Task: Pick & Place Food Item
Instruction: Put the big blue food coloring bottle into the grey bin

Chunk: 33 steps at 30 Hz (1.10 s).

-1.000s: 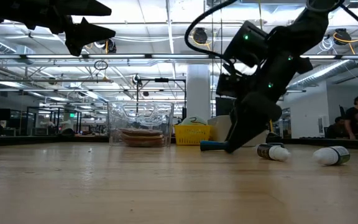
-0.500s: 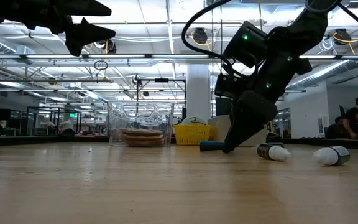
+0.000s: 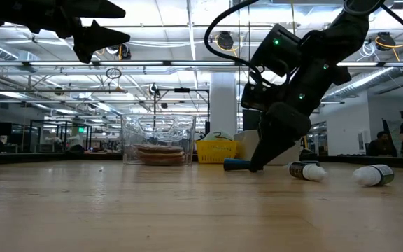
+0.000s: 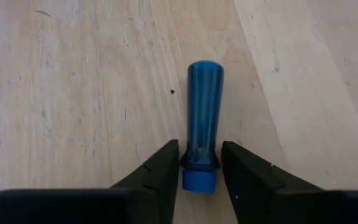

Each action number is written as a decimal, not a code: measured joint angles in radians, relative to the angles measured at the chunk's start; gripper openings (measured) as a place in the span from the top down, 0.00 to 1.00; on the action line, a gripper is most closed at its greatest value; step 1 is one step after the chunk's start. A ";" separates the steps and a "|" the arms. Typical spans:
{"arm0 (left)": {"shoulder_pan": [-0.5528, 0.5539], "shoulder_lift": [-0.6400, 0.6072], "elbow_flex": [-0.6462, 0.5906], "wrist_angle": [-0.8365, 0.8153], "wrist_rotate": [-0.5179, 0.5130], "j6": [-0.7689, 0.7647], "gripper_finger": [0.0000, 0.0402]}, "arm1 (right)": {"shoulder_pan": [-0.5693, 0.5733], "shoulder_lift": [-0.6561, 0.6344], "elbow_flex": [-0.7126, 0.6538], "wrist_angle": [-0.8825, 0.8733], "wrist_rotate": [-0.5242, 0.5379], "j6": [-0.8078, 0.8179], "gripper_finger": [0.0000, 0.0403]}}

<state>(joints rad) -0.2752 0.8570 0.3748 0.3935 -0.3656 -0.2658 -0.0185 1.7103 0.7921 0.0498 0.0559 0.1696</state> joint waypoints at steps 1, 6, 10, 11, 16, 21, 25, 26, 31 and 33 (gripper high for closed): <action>0.000 0.000 0.000 0.000 0.000 0.000 0.37 | 0.000 0.000 0.000 0.000 0.000 0.000 0.73; 0.000 0.000 0.000 0.000 0.000 0.000 0.37 | 0.000 0.000 0.000 0.000 -0.001 -0.001 0.78; 0.000 0.000 0.000 0.000 0.000 0.000 0.37 | 0.000 0.000 0.000 0.002 -0.003 -0.001 0.80; 0.000 0.000 0.000 0.000 0.000 0.000 0.37 | 0.000 0.000 0.000 0.003 -0.004 -0.001 0.80; 0.000 0.000 0.000 0.000 0.000 0.000 0.37 | -0.001 -0.004 0.000 0.004 -0.005 -0.001 0.79; 0.000 0.000 0.000 0.000 0.000 0.000 0.37 | -0.001 -0.020 -0.002 0.001 -0.006 -0.002 0.79; 0.000 0.000 0.000 0.000 0.000 0.000 0.37 | -0.002 -0.051 -0.004 -0.014 -0.004 -0.002 0.79; 0.000 0.000 0.000 0.000 0.000 0.000 0.37 | -0.003 -0.060 -0.003 -0.015 -0.004 -0.002 0.79; 0.000 0.000 0.000 0.000 0.000 0.000 0.37 | -0.010 -0.115 -0.002 -0.031 -0.005 -0.002 0.79; 0.000 0.000 0.000 0.000 0.000 0.000 0.37 | -0.017 -0.139 -0.002 -0.034 -0.004 -0.002 0.79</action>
<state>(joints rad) -0.2752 0.8574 0.3748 0.3938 -0.3656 -0.2657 -0.0357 1.5710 0.7898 0.0155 0.0517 0.1673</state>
